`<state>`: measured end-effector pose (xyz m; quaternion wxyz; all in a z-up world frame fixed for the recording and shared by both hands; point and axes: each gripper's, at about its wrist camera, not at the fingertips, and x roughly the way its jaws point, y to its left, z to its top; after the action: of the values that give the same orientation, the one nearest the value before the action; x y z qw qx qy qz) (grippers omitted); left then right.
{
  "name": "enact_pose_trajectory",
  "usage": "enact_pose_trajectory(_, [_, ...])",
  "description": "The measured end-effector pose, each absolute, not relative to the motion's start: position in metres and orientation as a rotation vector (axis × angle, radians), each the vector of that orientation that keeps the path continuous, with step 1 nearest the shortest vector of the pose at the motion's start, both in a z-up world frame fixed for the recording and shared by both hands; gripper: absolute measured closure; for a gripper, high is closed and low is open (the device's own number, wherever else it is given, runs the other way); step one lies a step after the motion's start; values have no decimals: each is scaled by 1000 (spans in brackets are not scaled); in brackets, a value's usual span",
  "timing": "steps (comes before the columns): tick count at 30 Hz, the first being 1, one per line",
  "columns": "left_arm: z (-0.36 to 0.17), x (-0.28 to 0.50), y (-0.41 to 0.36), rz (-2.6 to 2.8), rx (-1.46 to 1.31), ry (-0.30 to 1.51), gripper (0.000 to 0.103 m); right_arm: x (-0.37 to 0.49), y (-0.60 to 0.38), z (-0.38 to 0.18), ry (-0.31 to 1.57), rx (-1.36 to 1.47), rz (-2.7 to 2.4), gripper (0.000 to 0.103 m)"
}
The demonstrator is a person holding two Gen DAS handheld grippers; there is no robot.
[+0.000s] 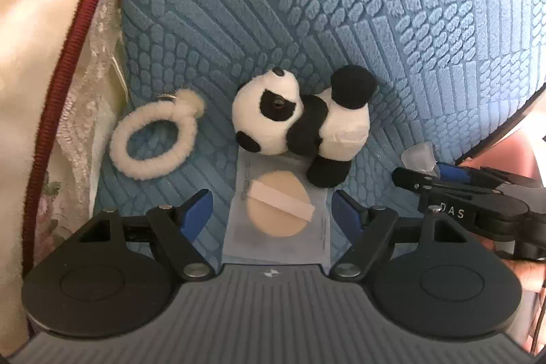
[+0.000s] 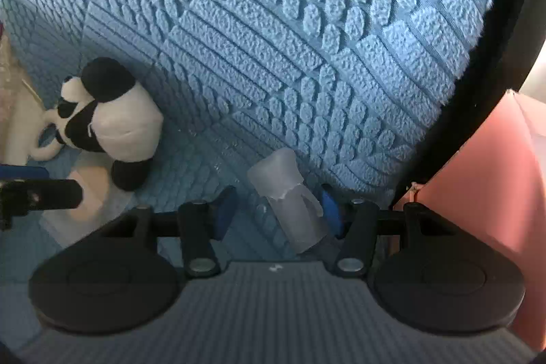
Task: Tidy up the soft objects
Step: 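Grasp the clear plastic packet with the right tool while the left tool grasps the bagged sponge pad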
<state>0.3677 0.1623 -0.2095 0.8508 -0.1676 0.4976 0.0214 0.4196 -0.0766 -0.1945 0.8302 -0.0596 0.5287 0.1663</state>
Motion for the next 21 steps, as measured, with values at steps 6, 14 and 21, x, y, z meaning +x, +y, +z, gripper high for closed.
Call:
enact_pose_trajectory(6, [-217, 370, 145, 30, -339, 1064, 22, 414, -79, -191, 1096, -124, 341, 75])
enact_pose_trajectory(14, [-221, 367, 133, 40, -281, 1036, 22, 393, -83, -167, 1047, -148, 365, 76])
enact_pose_trajectory(21, [-221, 369, 107, 6, -199, 1016, 22, 369, -78, -167, 1064, -161, 388, 81])
